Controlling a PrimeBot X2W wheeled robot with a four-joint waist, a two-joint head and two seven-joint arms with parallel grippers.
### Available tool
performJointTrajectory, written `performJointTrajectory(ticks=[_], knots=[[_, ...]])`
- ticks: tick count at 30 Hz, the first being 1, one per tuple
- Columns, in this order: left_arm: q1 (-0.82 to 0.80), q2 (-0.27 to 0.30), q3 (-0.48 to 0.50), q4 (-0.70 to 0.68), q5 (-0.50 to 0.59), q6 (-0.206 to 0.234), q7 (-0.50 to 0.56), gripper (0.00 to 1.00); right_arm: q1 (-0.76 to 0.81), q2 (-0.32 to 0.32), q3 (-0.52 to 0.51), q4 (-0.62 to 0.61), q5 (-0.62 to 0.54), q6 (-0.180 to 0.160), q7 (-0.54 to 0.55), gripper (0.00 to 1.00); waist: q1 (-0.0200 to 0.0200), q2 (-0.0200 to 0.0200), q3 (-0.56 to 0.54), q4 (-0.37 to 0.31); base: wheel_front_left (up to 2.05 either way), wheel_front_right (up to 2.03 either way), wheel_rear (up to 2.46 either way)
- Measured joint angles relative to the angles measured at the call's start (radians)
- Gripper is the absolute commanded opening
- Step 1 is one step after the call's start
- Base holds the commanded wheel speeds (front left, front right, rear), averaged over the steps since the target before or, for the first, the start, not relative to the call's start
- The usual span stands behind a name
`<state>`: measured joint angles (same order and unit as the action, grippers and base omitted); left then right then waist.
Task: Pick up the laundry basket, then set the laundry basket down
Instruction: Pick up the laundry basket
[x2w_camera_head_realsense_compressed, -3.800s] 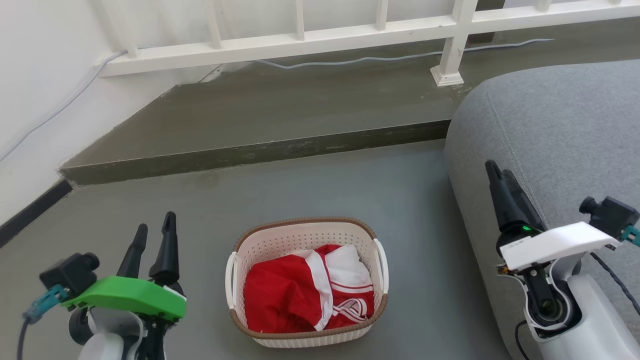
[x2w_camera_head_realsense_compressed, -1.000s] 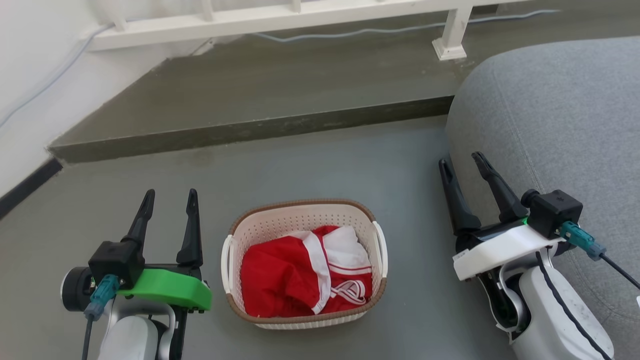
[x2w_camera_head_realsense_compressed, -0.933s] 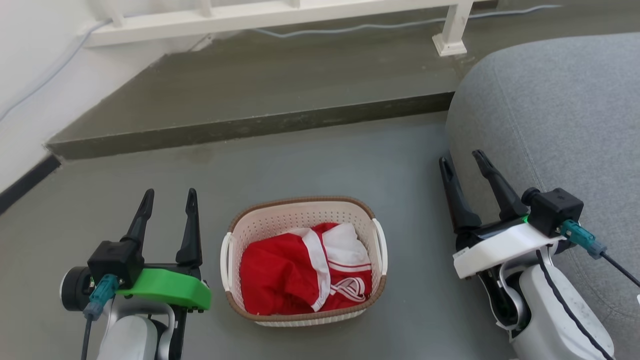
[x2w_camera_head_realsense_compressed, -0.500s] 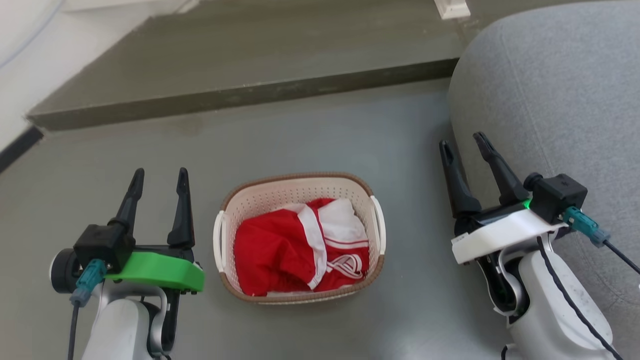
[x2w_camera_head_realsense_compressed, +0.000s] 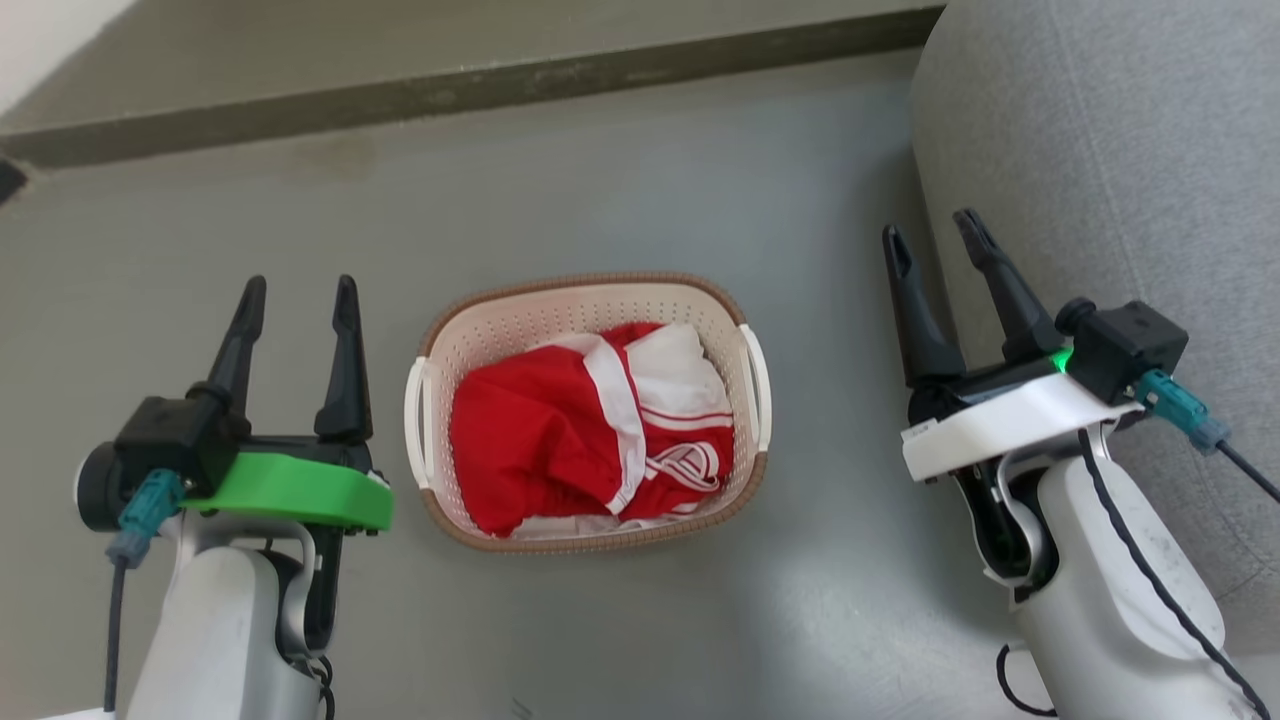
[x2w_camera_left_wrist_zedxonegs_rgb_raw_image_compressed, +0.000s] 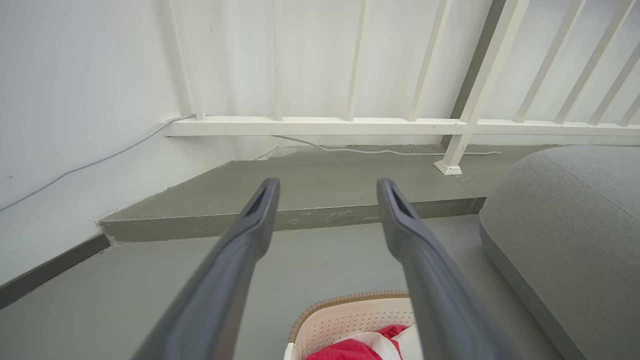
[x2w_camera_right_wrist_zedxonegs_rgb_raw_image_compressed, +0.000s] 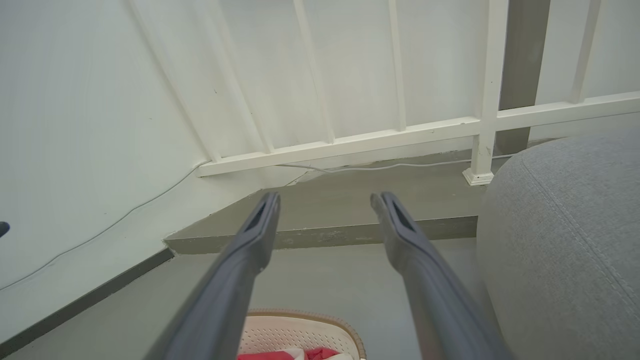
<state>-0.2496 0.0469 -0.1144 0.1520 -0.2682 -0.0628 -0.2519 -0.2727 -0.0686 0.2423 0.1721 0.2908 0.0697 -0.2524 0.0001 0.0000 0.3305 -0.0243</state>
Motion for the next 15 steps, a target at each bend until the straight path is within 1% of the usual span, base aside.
performJointTrajectory(ticks=[11,15], knots=[[-0.062,0.0,0.02,0.025,-0.002,-0.019,0.0,1.0,-0.06,0.003,-0.005,0.036,-0.006,-0.001,-0.002,1.0,0.0,0.0,0.106,0.0,0.0,0.0,0.0],[-0.08,-0.001,0.028,0.044,-0.032,-0.026,0.0,1.0,-0.074,0.004,-0.012,0.059,-0.006,-0.001,-0.002,1.0,0.0,0.0,0.144,0.002,0.0,0.0,0.0]])
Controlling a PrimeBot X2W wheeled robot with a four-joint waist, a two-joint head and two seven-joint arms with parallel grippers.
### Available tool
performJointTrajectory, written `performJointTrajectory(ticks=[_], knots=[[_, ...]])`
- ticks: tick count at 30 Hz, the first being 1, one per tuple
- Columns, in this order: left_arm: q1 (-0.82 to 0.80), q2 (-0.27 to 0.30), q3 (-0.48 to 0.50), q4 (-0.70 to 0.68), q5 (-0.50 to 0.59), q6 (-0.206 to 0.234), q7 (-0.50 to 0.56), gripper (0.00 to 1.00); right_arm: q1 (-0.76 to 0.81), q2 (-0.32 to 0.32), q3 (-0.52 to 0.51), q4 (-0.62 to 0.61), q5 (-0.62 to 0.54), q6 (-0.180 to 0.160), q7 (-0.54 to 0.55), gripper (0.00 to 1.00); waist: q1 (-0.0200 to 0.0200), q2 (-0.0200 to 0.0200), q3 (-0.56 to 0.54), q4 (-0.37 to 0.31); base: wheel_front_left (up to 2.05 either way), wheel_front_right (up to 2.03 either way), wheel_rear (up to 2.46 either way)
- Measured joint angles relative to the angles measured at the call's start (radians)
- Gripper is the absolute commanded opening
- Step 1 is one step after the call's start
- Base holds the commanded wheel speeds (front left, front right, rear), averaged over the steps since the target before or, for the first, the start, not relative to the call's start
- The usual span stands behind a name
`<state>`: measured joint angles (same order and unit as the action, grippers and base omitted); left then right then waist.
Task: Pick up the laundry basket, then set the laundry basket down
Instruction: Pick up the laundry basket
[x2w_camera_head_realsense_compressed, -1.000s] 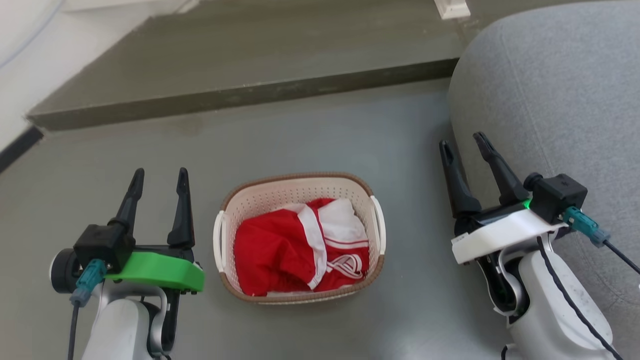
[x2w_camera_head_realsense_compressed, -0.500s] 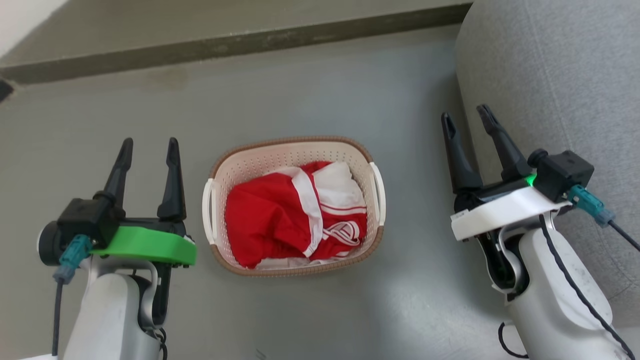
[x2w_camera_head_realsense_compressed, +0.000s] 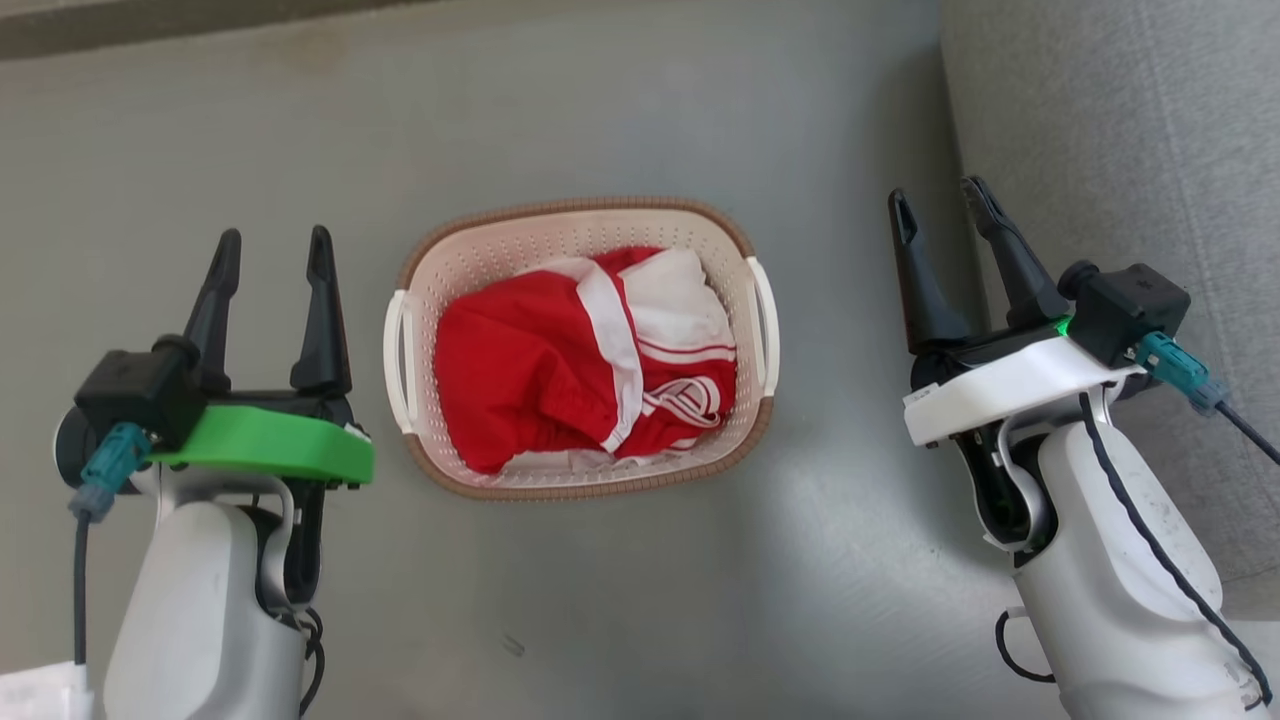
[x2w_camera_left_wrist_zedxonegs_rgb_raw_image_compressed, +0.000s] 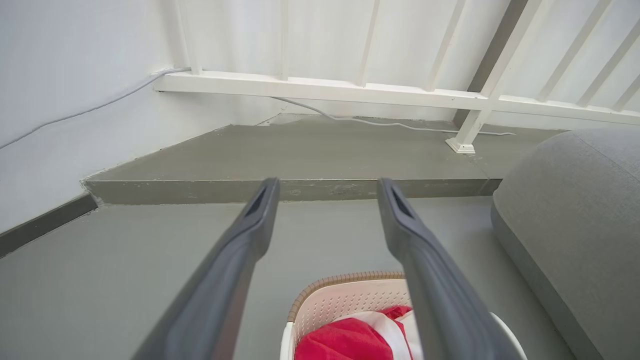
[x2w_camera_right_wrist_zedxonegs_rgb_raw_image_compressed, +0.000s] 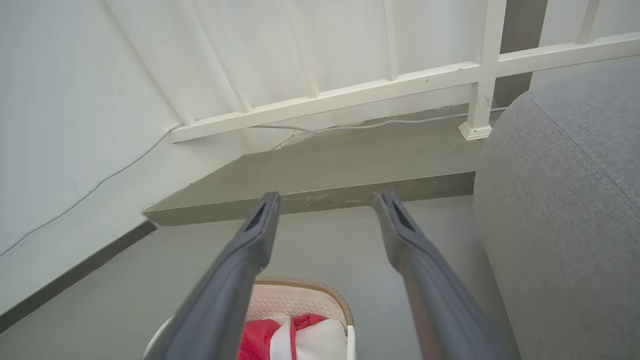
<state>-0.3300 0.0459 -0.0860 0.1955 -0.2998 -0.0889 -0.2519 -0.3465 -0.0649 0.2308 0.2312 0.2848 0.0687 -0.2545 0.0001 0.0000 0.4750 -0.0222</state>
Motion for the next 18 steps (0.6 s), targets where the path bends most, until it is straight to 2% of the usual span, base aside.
performJointTrajectory(ticks=[18], knots=[[-0.123,-0.004,-0.007,0.152,-0.043,-0.024,0.0,1.0,-0.107,0.001,-0.014,0.135,-0.003,-0.002,0.0,1.0,0.0,0.0,0.149,0.027,0.0,0.0,0.0]])
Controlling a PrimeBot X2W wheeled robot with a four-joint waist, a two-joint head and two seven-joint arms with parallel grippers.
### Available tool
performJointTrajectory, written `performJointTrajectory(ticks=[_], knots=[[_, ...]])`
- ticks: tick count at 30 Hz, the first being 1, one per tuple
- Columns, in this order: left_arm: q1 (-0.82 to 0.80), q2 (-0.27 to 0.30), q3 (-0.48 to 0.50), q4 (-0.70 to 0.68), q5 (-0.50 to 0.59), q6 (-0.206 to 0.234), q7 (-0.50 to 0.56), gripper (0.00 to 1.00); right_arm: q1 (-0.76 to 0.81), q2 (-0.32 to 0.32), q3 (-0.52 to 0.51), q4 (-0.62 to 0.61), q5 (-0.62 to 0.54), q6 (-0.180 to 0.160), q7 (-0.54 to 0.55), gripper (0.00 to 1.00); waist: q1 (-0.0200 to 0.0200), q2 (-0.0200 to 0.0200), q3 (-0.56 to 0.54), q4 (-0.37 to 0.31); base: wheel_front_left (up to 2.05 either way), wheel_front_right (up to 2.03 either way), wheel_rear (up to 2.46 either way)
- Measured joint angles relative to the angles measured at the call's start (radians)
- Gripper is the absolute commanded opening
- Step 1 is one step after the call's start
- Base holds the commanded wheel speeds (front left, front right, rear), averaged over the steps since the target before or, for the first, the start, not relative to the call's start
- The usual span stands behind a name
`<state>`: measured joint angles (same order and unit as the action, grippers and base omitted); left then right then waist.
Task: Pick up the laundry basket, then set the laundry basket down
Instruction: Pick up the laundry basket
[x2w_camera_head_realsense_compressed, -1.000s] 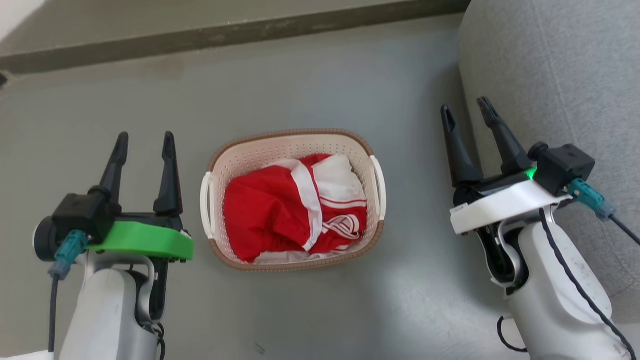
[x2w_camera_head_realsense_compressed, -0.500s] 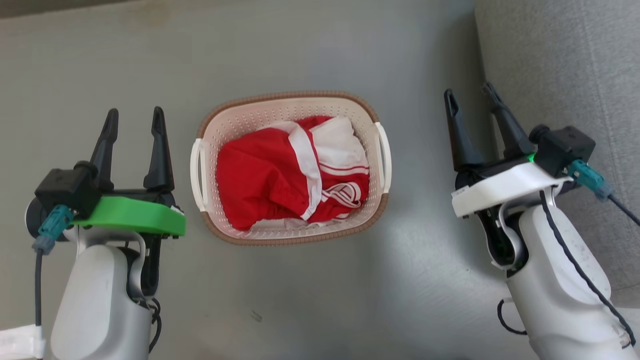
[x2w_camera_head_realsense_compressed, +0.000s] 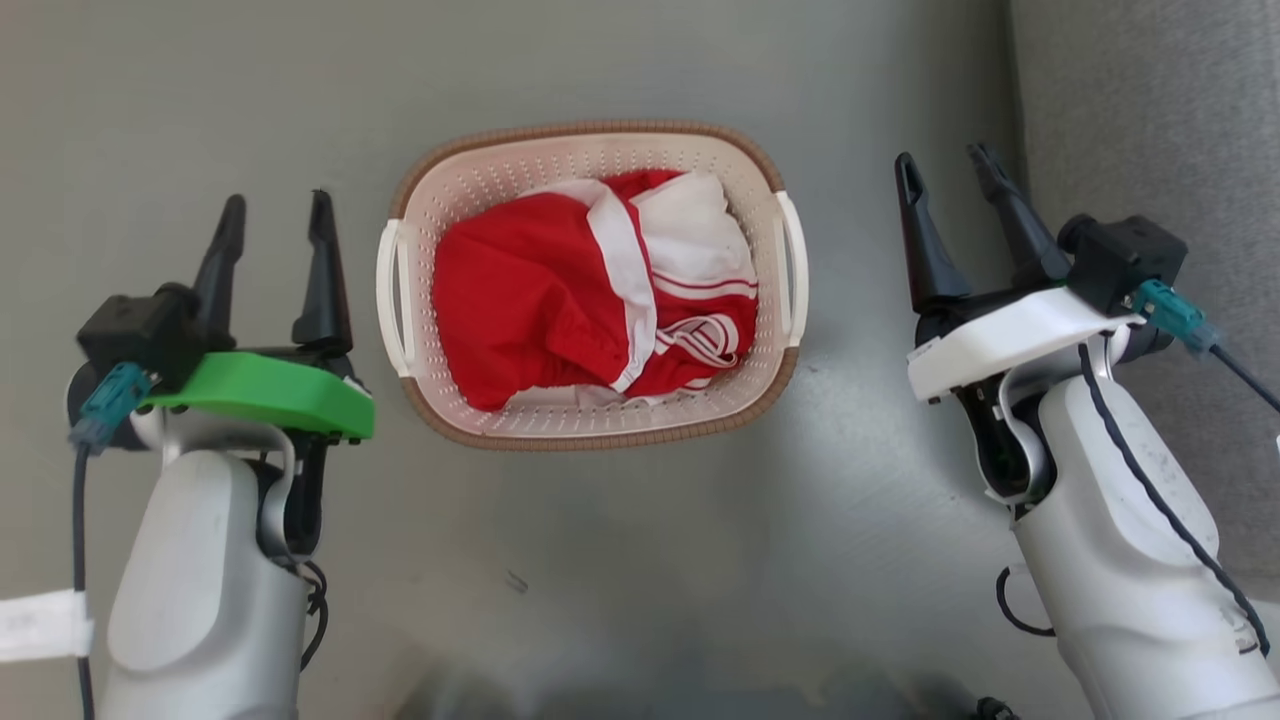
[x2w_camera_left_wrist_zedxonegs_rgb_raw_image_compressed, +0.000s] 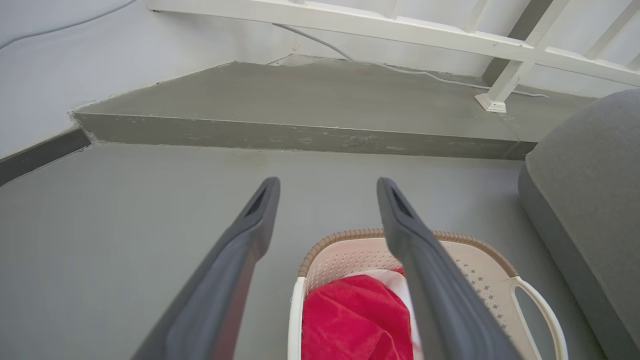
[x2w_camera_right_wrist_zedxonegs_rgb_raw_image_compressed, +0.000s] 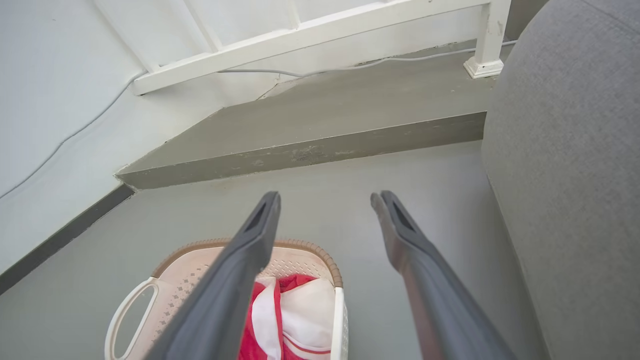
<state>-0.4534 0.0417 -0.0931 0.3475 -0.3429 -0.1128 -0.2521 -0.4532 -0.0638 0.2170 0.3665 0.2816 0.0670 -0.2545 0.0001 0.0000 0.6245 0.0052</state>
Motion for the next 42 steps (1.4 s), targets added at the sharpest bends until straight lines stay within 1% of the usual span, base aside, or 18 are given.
performJointTrajectory(ticks=[12,15,23,32,42], knots=[[-0.086,-0.004,-0.028,0.108,-0.014,-0.003,0.0,1.0,-0.09,0.0,0.013,0.082,0.002,0.0,0.0,1.0,-0.0001,0.0,0.096,0.015,0.0,0.0,0.0],[-0.112,-0.004,-0.037,0.136,-0.015,-0.01,0.0,1.0,-0.116,0.0,0.017,0.1,0.006,0.001,0.0,1.0,-0.0001,0.0,0.122,0.017,0.0,0.0,0.0],[-0.178,-0.004,-0.044,0.216,-0.045,-0.012,0.0,1.0,-0.171,0.0,0.031,0.154,0.012,0.003,0.0,1.0,0.0,0.0,0.179,0.02,0.0,0.0,0.0],[-0.249,-0.011,-0.098,0.318,-0.059,-0.012,0.005,1.0,-0.218,0.0,0.069,0.269,0.013,0.006,0.01,1.0,0.0,0.0,0.237,0.036,0.0,0.0,0.0],[-0.309,-0.018,-0.176,0.384,-0.103,-0.012,0.005,1.0,-0.286,-0.001,0.084,0.345,0.035,0.012,0.009,1.0,0.0,0.0,0.29,0.056,0.0,0.0,0.0]])
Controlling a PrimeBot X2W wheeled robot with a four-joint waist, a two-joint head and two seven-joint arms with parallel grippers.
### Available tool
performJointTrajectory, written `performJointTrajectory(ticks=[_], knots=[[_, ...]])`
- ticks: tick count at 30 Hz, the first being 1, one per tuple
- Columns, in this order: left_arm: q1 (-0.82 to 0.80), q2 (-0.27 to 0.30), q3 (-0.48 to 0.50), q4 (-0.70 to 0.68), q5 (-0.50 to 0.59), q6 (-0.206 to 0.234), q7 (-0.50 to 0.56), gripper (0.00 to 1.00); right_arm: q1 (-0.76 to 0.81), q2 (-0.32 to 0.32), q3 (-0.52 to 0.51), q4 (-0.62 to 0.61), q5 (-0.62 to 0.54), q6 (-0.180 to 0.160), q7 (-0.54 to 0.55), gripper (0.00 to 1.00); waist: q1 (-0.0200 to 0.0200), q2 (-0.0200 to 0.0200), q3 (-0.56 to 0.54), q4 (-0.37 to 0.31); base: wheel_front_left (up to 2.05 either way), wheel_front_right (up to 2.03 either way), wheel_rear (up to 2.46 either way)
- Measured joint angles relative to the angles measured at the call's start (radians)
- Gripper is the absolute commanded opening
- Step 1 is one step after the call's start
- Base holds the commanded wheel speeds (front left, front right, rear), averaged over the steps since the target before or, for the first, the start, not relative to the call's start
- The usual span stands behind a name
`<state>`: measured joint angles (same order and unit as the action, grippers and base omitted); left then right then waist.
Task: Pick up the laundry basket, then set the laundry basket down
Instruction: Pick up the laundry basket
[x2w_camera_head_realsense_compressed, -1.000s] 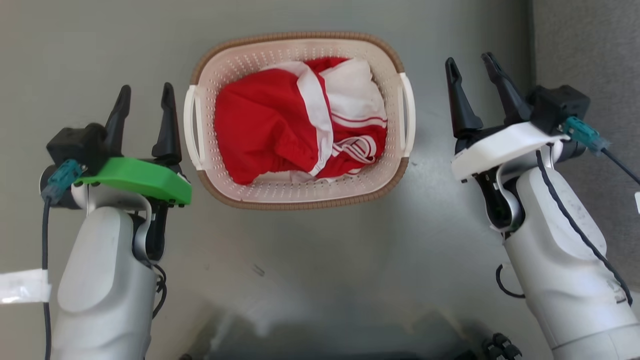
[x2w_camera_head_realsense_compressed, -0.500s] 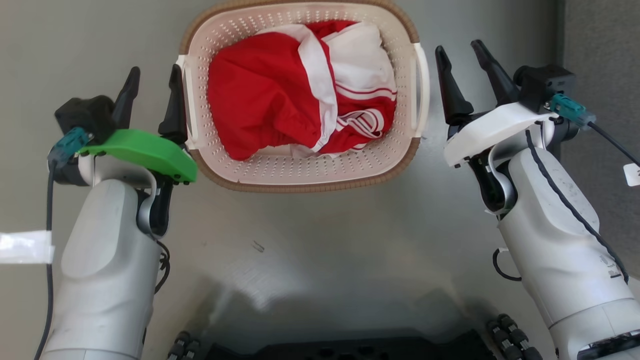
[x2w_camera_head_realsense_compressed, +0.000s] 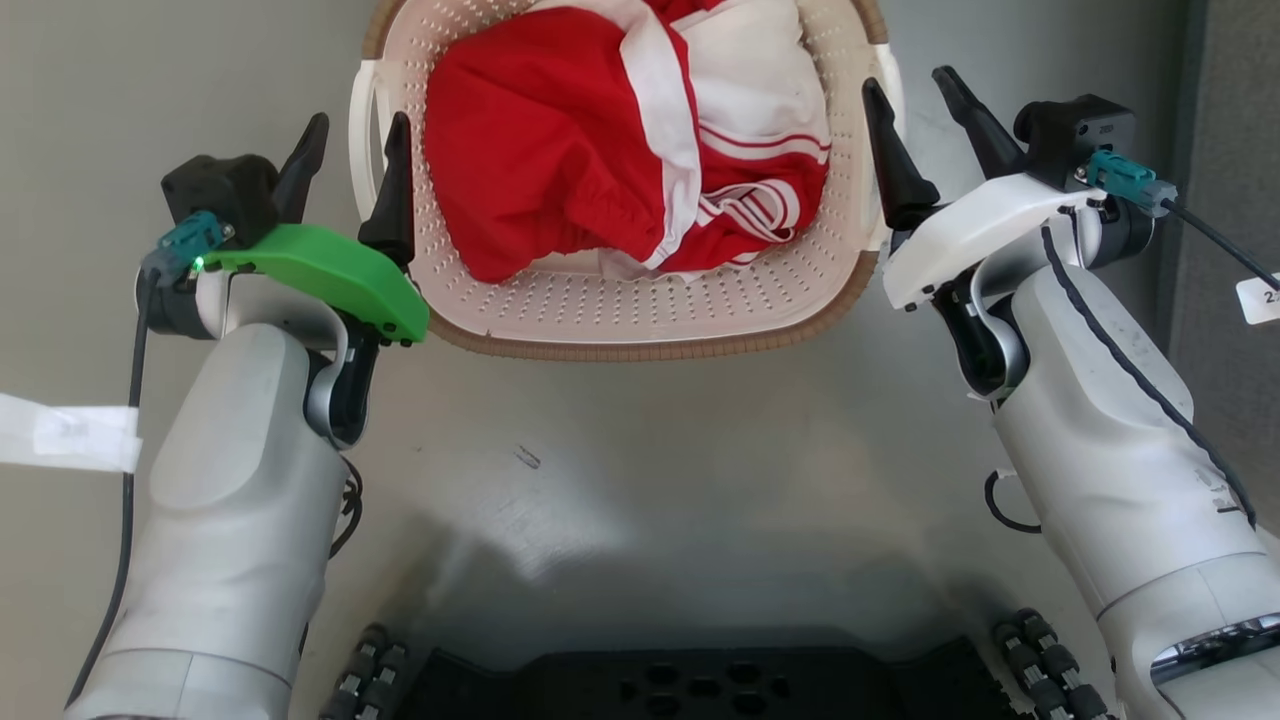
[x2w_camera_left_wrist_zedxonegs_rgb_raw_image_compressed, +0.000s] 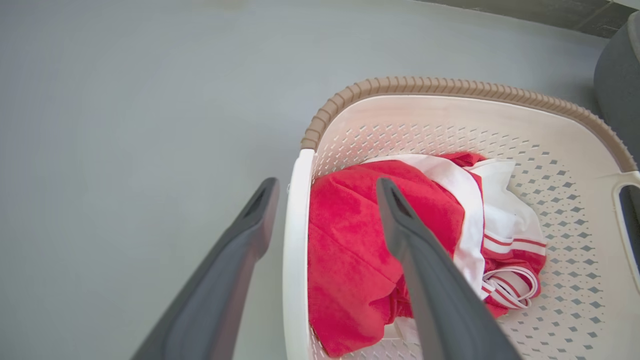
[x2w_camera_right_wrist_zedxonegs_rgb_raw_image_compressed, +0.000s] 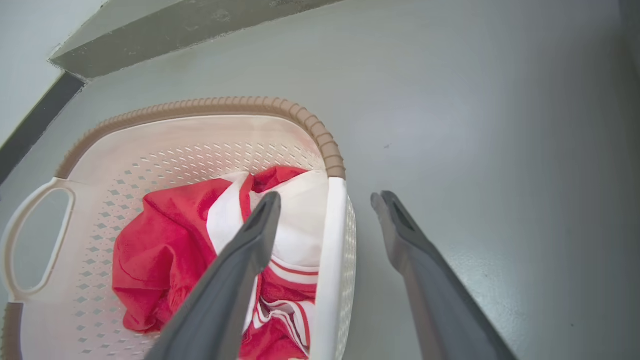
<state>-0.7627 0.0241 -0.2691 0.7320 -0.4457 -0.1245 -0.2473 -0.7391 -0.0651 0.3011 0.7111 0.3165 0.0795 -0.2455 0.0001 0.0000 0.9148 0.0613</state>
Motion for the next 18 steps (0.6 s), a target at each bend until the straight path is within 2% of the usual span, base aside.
performJointTrajectory(ticks=[18], knots=[[-0.1,-0.002,-0.059,0.123,-0.085,0.0,0.018,1.0,-0.099,-0.002,0.058,0.123,0.066,0.004,0.002,1.0,-0.0001,0.0,0.08,0.016,0.0,0.0,0.0]])
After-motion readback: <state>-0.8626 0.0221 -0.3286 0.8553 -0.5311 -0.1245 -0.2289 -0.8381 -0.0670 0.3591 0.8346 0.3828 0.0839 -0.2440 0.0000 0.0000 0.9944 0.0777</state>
